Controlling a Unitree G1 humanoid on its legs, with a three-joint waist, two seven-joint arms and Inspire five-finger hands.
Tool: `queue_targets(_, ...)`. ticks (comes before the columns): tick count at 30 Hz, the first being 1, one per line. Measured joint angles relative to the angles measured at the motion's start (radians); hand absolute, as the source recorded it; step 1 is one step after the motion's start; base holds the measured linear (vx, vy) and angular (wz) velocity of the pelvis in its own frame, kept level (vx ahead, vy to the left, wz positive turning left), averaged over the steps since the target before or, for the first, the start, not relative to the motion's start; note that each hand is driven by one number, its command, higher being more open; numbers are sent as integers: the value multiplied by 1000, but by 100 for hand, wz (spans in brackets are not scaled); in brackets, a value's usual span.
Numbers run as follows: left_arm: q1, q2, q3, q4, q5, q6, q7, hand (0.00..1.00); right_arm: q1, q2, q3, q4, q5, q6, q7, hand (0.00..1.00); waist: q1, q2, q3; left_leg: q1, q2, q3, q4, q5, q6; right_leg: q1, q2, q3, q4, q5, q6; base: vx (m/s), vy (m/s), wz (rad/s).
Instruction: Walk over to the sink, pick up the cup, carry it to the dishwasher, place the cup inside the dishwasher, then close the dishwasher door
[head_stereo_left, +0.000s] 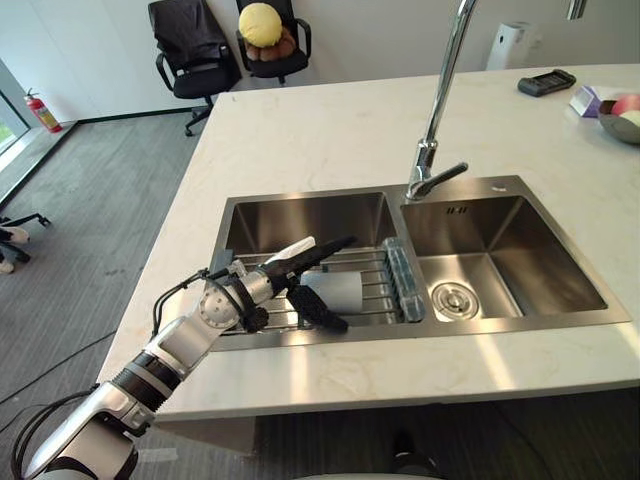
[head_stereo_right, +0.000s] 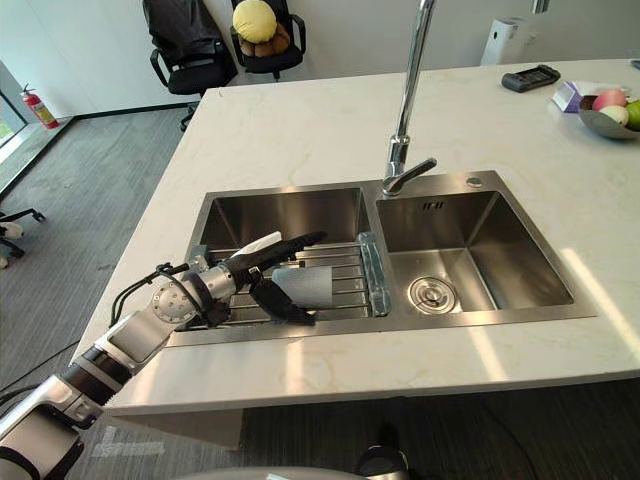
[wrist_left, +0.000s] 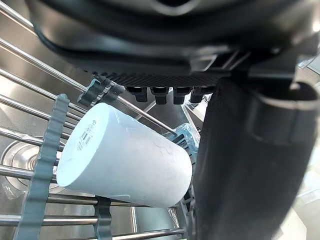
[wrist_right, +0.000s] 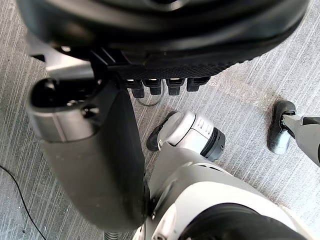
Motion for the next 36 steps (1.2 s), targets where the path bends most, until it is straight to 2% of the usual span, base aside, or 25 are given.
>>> queue_targets(12, -2, -16, -1, 57, -60, 34, 19, 100, -10, -16, 17, -1, 4, 27, -3, 100, -6, 0, 6, -13, 5, 1, 11, -2, -3, -9, 3, 1, -4, 1, 0, -18, -9, 0)
queue_targets(19, -17, -19, 7, 70, -19, 28, -34, 100, -10, -19, 16, 0, 3, 34, 2, 100, -5, 1, 6, -15, 12, 3, 15, -4, -5, -10, 9, 2, -5, 0, -1, -17, -10, -1)
queue_targets(30, -43, -3, -22, 97, 69, -63, -34, 100, -12, -29, 17, 0, 4, 33, 10, 100, -6, 12, 12, -18, 12, 3, 15, -5, -6, -13, 9, 2, -5, 0, 0, 0, 0, 0)
queue_targets(36, -43, 21, -66, 97, 150, -203, 47, 100, -17, -37, 18, 1, 4, 33, 14, 100, -7, 19, 15, -22, 12, 9, 14, -5, -7, -22, 10, 8, -5, 0, 0, 0, 0, -2)
